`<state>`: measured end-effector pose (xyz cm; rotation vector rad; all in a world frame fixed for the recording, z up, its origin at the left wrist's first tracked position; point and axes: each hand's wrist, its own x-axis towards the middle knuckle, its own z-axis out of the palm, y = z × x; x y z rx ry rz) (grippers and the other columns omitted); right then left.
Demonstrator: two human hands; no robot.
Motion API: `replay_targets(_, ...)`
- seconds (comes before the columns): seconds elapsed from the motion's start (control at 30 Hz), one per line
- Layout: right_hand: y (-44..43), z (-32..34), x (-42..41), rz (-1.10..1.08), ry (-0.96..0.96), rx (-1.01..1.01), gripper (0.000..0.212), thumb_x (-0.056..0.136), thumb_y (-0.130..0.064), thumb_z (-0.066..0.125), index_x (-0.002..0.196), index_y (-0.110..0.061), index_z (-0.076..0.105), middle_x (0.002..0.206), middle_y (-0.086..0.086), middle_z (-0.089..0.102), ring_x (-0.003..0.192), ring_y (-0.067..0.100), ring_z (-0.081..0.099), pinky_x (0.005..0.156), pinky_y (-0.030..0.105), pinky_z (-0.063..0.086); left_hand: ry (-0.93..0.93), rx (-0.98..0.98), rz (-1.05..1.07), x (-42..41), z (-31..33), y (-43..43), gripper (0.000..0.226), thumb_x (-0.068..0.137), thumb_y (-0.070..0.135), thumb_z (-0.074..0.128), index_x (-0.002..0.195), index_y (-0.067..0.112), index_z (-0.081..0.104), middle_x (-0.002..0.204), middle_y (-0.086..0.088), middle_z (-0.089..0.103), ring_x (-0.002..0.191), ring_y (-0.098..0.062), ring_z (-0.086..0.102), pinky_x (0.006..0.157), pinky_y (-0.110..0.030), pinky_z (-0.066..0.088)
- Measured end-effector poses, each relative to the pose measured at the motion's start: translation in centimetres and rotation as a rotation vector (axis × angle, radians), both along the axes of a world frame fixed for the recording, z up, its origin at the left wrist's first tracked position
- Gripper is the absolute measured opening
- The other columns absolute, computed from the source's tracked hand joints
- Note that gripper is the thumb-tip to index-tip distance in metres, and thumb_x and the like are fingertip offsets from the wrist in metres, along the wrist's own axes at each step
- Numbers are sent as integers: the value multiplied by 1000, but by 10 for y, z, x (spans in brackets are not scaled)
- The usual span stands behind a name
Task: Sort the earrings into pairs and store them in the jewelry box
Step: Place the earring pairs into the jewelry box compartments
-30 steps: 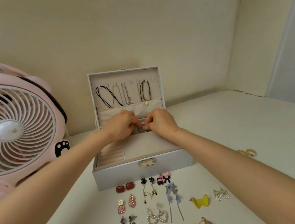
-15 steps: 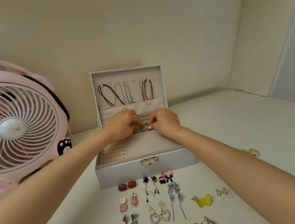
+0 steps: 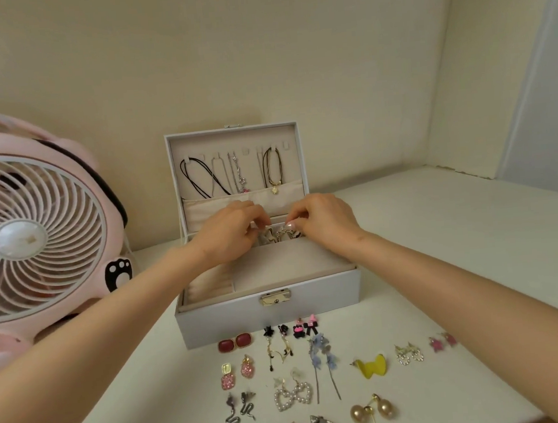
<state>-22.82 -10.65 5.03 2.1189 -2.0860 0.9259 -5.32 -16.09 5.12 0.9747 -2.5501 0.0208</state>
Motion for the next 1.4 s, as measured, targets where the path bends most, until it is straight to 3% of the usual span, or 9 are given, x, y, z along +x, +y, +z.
replay_targets(0.13,35,5,-29,-16,1,4,13,84,-34,65,91,-27,73,91,-7,65,94,15,58,72,27,39,67,40,-57,-16,1,20,10,88,17,55,98,19,57,98,1,59,85,-16,54,71,-28,44)
replay_targets(0.23,64,4,-60,-52,-33,37,11,82,-33,67,89,-26,73,86,-8,63,88,14,57,74,28,42,89,39,-109,-36,3,43,10,89,25,56,96,17,55,93,4,56,84,-14,53,68,-25,39)
replay_targets(0.53,122,-9,-129,-128,45,270,9,77,-27,74,81,-34,72,85,-12,63,86,11,57,77,28,44,127,75,-360,-122,-11,96,6,87,17,58,89,12,58,91,-2,62,79,-12,52,74,-32,45)
replay_targets(0.73,134,-16,-159,-229,156,309,14,84,-18,67,91,-28,73,87,-11,61,83,7,50,64,18,36,-61,212,-249,-178,-43,109,18,90,23,54,102,10,55,103,-6,63,94,-23,56,77,-31,41)
replay_targets(0.87,133,-25,-174,-285,108,361,17,83,-22,67,99,-28,72,100,-6,67,89,9,54,73,23,37,-67,386,-178,-204,-52,104,35,91,33,54,119,12,51,114,-8,59,105,-24,53,87,-32,41)
replay_targets(0.97,135,-30,-177,-281,83,395,23,80,-29,71,103,-26,70,97,-7,66,88,9,53,73,23,37,-73,427,-174,-217,-56,101,41,89,39,56,123,17,52,115,-7,55,105,-23,54,89,-31,42)
replay_targets(1.1,134,-35,-180,-274,44,383,18,72,-31,76,89,-26,71,85,-10,62,83,10,57,68,24,41,-79,382,-196,-226,-58,99,30,85,32,62,111,17,57,112,-8,52,100,-24,55,83,-30,42)
replay_targets(1.27,132,-37,-178,-214,-119,327,17,68,-12,77,73,-15,61,74,-11,59,75,10,56,63,20,44,-23,330,-244,-226,-58,100,27,80,16,67,102,9,53,103,-10,59,93,-28,56,78,-36,45)
replay_targets(1.4,131,-25,-173,-171,-273,292,24,67,3,76,67,-15,59,69,-2,61,64,13,59,58,21,49,71,334,-300,-214,-45,104,15,80,8,66,91,6,55,82,-5,59,78,-25,59,70,-33,47)
